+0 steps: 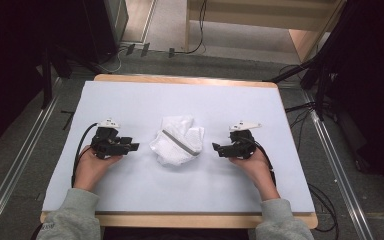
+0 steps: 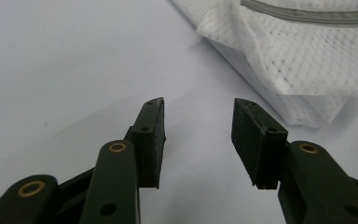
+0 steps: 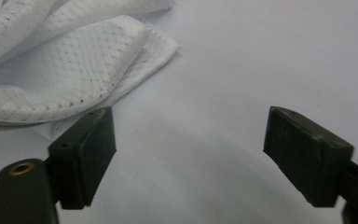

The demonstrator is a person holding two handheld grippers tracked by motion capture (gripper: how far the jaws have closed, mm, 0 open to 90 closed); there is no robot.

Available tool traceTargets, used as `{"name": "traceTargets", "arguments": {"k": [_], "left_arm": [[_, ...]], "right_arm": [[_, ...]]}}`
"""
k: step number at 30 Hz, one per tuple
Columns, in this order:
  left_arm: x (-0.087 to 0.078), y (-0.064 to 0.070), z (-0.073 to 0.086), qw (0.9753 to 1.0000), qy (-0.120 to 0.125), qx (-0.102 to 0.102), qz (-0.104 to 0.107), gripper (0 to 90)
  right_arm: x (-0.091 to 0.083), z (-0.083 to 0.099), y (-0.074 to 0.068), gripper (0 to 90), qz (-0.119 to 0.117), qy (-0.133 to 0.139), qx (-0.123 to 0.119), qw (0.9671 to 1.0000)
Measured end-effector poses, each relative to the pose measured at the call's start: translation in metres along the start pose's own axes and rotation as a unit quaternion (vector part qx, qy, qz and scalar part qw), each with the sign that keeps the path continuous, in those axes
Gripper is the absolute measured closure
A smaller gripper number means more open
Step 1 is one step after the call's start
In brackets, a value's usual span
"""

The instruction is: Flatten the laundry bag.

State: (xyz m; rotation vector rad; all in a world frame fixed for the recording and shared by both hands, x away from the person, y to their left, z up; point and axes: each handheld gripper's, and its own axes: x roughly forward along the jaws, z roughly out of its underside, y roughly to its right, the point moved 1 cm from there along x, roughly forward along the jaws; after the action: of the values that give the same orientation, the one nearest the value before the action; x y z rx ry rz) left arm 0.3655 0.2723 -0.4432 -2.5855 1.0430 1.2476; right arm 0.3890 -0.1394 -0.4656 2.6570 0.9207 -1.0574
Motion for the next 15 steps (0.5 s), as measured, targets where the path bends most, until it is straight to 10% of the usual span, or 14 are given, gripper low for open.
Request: {"name": "traceTargets", "arguments": {"k": [15], "left_arm": [[0.011,0.009,-0.006,0.999,-0.032,0.013,0.028,44.0]], "right_arm": [[-0.01,0.004,-0.006,41.7,-0.03,-0.004,0.003,0.9995]]}}
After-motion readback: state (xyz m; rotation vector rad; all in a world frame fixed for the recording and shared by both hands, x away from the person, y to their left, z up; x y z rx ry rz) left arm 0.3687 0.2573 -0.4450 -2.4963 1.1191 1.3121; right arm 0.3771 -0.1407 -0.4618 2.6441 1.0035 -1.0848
